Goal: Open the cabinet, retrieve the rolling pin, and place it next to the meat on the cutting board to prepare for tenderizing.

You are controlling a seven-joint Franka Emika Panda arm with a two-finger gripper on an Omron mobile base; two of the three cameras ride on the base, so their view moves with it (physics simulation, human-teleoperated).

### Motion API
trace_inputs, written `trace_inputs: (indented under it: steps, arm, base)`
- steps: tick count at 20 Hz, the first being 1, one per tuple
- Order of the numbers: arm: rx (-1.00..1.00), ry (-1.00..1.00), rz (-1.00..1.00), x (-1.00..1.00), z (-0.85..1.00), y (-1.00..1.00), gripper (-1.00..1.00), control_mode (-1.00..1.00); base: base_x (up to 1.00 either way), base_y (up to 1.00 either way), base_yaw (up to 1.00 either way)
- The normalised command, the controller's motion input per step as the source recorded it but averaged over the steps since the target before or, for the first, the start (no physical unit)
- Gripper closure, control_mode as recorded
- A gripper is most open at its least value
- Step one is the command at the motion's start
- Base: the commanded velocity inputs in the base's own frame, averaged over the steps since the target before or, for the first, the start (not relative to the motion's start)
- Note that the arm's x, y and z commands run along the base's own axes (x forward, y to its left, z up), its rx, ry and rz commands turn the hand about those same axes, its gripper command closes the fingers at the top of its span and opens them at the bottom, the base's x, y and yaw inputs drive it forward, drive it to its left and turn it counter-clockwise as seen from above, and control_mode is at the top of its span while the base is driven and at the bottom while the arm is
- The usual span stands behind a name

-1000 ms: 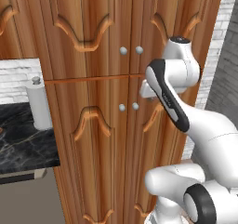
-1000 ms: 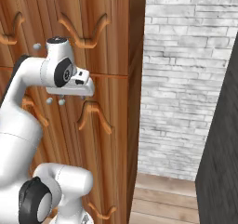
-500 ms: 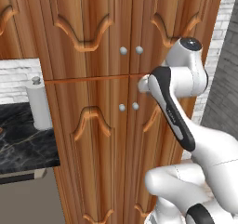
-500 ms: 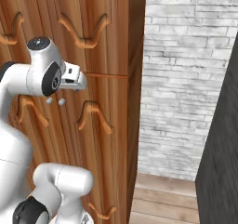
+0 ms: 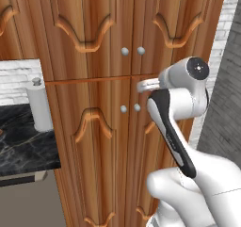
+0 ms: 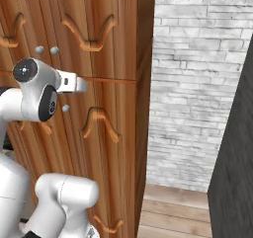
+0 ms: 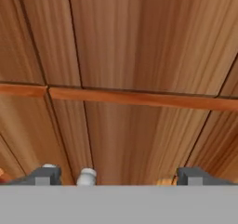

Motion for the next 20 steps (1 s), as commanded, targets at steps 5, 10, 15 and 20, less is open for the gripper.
trace_inputs:
  steps: [5, 10, 15, 20]
  arm:
    - [0.01, -0.31, 0.0, 0.01, 0.06, 0.03, -1.0, -1.0]
    - [0.0, -0.24, 0.0, 0.12, 0.09, 0.03, -1.0, -1.0]
    - [0.0, -0.18, 0.01, 0.36, 0.15, 0.15, -1.0, -1.0]
    - [0.0, -0.11, 0.04, 0.4, 0.16, 0.07, -1.0, -1.0]
  base:
    - [0.0, 0.0, 0.0]
    - [0.0, 0.0, 0.0]
    - [0.0, 0.0, 0.0]
    - [0.0, 0.0, 0.0]
